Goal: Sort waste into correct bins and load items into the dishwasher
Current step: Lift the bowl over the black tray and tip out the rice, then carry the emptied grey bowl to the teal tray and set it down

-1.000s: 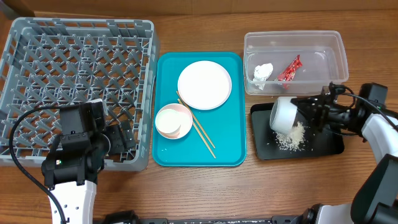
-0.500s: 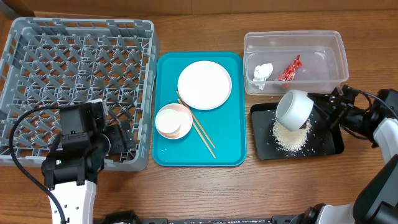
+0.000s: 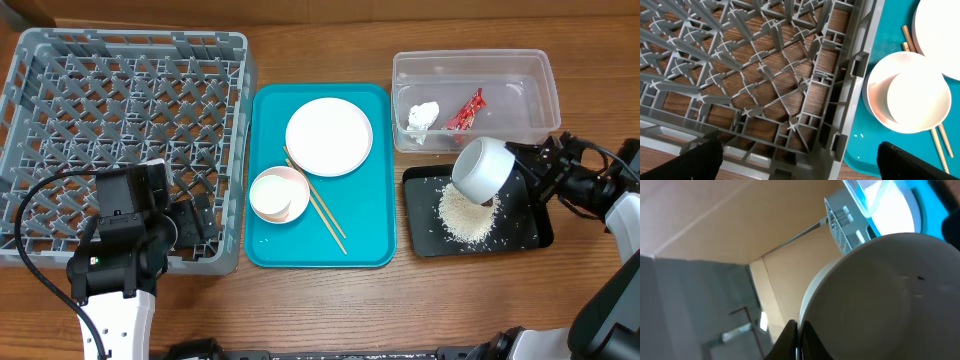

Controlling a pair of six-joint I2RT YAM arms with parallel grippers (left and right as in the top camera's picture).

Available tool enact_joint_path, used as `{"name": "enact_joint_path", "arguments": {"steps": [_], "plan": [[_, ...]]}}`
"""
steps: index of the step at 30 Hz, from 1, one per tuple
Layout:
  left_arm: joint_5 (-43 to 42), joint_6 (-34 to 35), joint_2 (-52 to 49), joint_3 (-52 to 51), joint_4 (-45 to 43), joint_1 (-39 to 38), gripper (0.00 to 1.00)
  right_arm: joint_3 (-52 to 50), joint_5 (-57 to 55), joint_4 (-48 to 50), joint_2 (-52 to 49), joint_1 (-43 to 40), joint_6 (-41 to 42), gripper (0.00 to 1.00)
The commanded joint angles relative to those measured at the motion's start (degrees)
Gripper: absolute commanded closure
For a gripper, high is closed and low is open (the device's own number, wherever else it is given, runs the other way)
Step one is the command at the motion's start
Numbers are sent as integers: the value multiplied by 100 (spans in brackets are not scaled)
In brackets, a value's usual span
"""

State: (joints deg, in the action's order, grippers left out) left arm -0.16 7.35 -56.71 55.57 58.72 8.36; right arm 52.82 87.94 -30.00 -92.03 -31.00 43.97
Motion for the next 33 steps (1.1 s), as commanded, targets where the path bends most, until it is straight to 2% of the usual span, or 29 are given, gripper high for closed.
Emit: {"name": "enact_joint_path", "arguments": {"steps": [1, 8, 13, 20, 24, 28, 30, 33], "plan": [[13, 59, -20, 127, -22, 24, 0, -26, -9, 24, 118, 219, -955, 96], [13, 59, -20, 127, -22, 24, 0, 24, -551, -57, 133, 820, -1104, 96], [13, 59, -20, 127, -20, 24, 0, 356, -1921, -361, 463, 1464, -1805, 96], [13, 59, -20, 127, -22, 24, 0, 1799, -5370, -2201, 918, 2540, -3038, 96], [13, 59, -20, 127, -22, 24, 0, 2190, -7429, -2667, 966, 3108, -3049, 96], [11, 59, -20, 127, -17, 24, 0, 2184, -8843, -2894, 946, 3552, -2975, 96], [13, 59, -20, 127, -24, 24, 0, 2184, -8697, -2907, 940, 3709, -3213, 96], [13, 59, -20, 127, -24, 24, 0, 2184, -7350, -2887, 940, 3834, -4179, 96]]}}
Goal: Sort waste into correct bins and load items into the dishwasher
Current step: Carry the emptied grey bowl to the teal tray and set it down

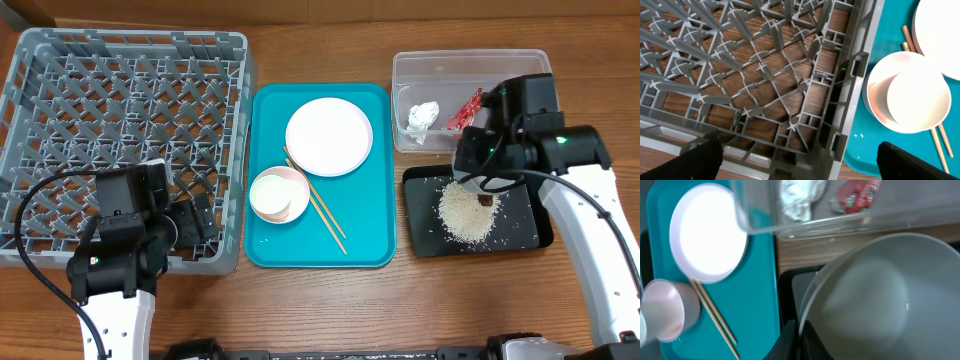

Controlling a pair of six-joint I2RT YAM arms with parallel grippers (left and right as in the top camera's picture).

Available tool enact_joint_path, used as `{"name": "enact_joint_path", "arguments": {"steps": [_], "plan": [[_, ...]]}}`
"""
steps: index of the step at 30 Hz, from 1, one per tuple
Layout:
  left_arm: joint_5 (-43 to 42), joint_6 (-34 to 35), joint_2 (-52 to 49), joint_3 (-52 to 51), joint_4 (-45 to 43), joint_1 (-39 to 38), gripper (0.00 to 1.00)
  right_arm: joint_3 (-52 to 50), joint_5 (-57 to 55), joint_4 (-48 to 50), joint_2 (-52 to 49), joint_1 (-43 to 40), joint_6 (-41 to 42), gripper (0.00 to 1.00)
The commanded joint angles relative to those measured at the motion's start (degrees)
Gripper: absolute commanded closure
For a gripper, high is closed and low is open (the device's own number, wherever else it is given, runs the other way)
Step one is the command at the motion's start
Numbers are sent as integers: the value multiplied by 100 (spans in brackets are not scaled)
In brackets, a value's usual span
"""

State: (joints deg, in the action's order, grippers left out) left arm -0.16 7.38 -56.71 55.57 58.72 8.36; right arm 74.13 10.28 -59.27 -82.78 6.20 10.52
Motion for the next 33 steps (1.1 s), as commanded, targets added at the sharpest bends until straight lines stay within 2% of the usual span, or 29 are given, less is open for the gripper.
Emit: {"name": "enact_joint_path", "arguments": {"steps": [1, 4, 5, 7, 9, 16, 24, 33], "plan": [[13, 57, -20, 127, -24, 24, 0, 52, 623, 79, 15, 120, -861, 96], [13, 55, -20, 127, -24, 24, 0, 52, 409, 238, 15, 120, -197, 96], [13, 57, -20, 127, -24, 24, 0, 52, 586, 240, 15, 120, -271, 96], [15, 55, -20, 127, -22, 24, 0, 52, 1585, 127, 15, 146, -1344, 96], [13, 57, -20, 127, -24, 24, 0, 52, 1932, 61, 15, 168, -1604, 96], [13, 57, -20, 127, -24, 24, 0, 52, 1189, 92, 0, 424, -1309, 96], [13, 57, -20, 127, -24, 24, 0, 46, 337, 649, -472, 1790, -1180, 96], [13, 57, -20, 127, -9, 24, 0, 46, 214, 1357, -1563, 2973, -984, 96]]}}
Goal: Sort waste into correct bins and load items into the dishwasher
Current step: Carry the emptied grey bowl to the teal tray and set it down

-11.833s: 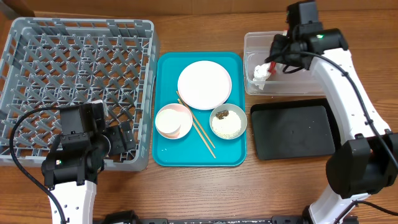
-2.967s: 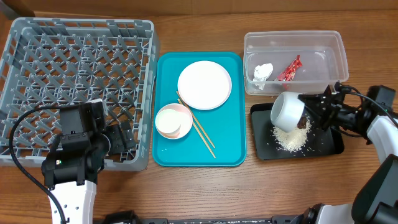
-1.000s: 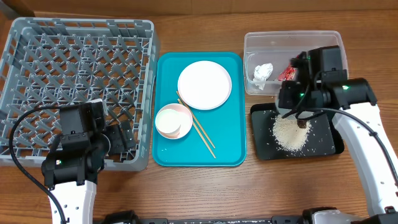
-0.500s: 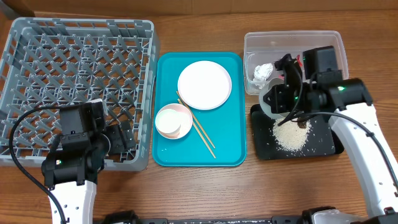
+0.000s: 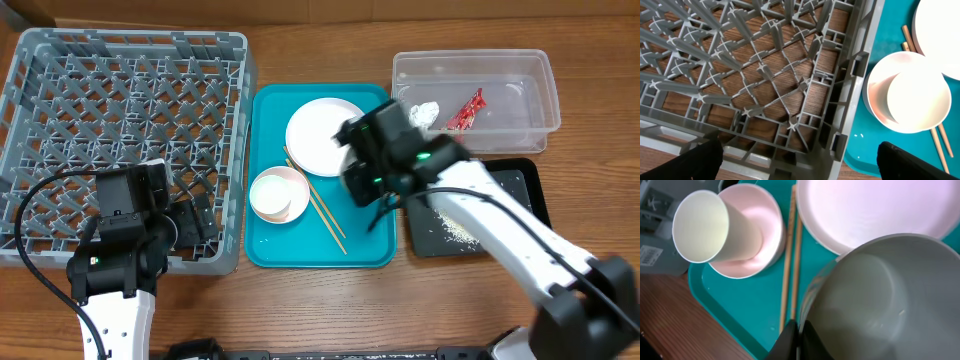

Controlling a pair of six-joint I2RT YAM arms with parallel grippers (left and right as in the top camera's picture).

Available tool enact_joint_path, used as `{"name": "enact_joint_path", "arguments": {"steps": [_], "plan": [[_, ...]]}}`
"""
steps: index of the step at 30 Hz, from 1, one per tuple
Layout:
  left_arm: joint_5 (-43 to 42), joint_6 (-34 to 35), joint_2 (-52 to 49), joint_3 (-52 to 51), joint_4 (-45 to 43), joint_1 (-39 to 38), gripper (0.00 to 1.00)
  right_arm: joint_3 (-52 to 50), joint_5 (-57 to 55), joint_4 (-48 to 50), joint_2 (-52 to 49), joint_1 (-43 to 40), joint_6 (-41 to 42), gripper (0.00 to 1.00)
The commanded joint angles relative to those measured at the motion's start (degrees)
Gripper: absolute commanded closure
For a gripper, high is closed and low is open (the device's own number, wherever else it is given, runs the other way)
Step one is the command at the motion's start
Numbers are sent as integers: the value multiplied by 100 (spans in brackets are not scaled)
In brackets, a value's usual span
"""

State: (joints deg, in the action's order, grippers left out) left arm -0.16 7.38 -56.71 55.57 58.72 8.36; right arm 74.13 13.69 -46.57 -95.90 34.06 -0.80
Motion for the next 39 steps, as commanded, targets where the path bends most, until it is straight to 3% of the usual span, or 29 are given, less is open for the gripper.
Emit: {"name": "enact_joint_path", "arguments": {"steps": [1, 6, 10, 13, 20, 26, 39], "plan": [[13, 57, -20, 127, -11, 24, 0, 46, -125, 127, -398, 273, 149, 96], [13, 57, -20, 127, -9, 24, 0, 46, -125, 216, -861, 503, 291, 96], [13, 57, -20, 127, -11, 24, 0, 63, -120, 221, -859, 514, 302, 89], [13, 57, -20, 127, -20, 24, 0, 175, -118, 87, -824, 514, 304, 75], [13, 57, -20, 127, -26, 24, 0, 1340, -7, -654, -804, 531, 577, 62], [13, 57, -20, 127, -26, 24, 0, 1698, 293, -219, -813, 612, 852, 52], [13, 57, -20, 127, -26, 24, 0, 1694, 289, -24, -1683, 949, 1443, 54]]}}
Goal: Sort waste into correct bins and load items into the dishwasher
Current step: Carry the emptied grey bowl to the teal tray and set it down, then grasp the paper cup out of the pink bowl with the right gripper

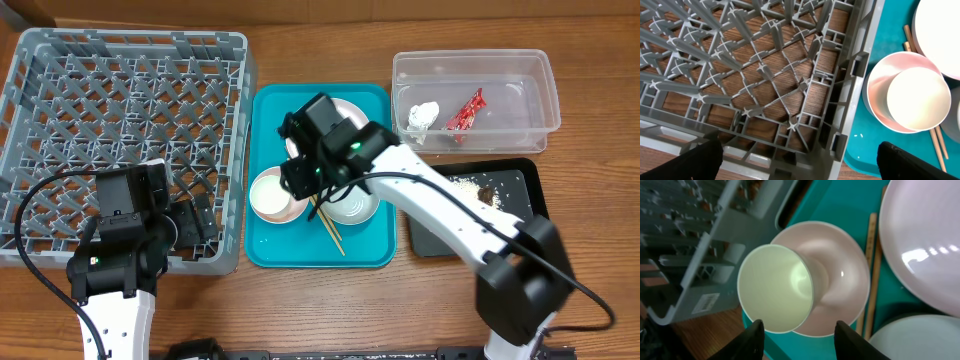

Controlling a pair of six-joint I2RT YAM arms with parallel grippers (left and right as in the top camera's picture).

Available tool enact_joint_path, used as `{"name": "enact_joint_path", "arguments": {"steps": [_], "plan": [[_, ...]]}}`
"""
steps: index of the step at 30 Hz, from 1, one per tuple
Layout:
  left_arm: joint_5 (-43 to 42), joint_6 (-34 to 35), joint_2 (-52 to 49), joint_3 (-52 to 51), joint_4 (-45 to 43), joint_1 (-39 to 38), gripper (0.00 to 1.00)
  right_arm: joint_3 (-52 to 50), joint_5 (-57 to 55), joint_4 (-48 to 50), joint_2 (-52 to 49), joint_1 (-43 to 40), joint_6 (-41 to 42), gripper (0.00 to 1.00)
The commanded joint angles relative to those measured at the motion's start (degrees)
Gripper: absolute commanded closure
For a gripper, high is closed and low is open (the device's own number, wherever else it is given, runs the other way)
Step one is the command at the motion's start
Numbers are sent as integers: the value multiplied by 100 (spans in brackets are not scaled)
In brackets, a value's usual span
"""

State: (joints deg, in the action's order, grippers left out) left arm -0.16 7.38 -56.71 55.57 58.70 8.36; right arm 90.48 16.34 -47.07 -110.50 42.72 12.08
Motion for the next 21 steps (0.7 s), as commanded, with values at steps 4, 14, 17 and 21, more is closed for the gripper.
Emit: {"name": "enact_joint_path", "arguments": {"steps": [4, 14, 17, 21], "plan": [[13, 57, -20, 127, -22, 24, 0, 59, 22, 20, -522, 116, 179, 66], [11, 57, -20, 127, -24, 24, 0, 181, -468, -15, -448, -76, 470, 96], [-39, 55, -20, 127, -31, 24, 0, 293, -483, -22, -205, -232, 470, 96], [-378, 55, -20, 127, -131, 24, 0, 442, -476, -92, 313, -492, 470, 96]]}}
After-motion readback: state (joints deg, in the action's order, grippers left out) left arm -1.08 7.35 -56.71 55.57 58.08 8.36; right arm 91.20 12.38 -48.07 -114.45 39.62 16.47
